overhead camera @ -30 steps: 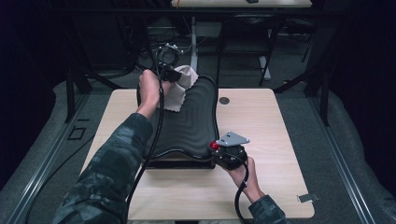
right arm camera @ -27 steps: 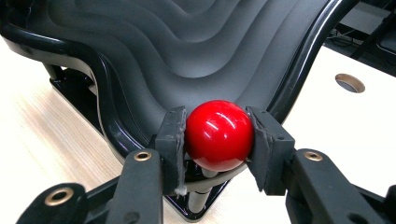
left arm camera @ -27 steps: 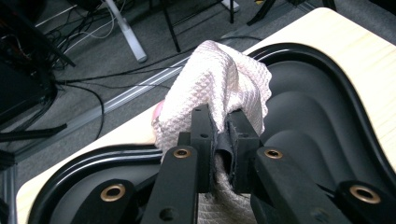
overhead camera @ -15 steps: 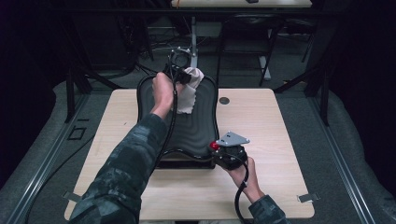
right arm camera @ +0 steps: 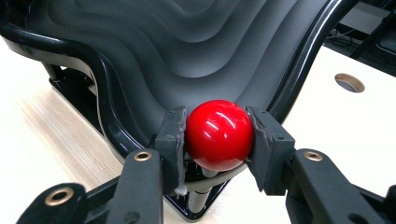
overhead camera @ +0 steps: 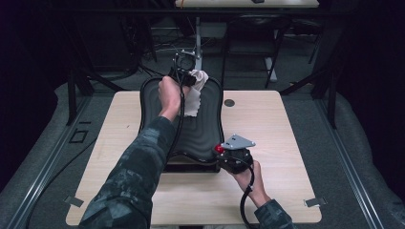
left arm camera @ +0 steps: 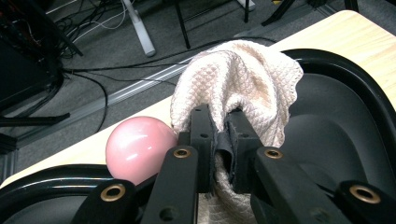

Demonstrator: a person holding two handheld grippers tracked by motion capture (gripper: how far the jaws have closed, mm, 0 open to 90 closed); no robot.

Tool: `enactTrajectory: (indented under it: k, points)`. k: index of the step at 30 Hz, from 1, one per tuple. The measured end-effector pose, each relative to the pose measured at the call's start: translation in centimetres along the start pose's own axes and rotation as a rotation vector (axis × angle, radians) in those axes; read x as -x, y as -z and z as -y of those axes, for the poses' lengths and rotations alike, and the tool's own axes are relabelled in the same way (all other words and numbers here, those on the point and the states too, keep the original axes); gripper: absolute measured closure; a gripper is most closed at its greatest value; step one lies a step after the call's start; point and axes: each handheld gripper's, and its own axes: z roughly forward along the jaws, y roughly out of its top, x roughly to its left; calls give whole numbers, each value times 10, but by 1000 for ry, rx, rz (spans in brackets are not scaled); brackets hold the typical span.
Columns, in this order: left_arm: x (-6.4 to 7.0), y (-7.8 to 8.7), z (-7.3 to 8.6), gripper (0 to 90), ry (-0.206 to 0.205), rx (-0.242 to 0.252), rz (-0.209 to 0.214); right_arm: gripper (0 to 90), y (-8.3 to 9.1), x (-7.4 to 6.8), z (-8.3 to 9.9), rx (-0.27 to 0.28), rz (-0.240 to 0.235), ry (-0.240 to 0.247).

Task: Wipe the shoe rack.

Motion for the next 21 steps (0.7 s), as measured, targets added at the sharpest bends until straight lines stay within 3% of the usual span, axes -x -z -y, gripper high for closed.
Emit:
enactTrajectory:
  k: [11, 21]
  points:
    - [0, -3, -5, 834, 19, 12, 21, 601, 0, 0, 0, 1, 2, 0]
    - [10, -7, -14, 834, -13, 6, 31, 601, 0, 0, 0, 0, 0, 1]
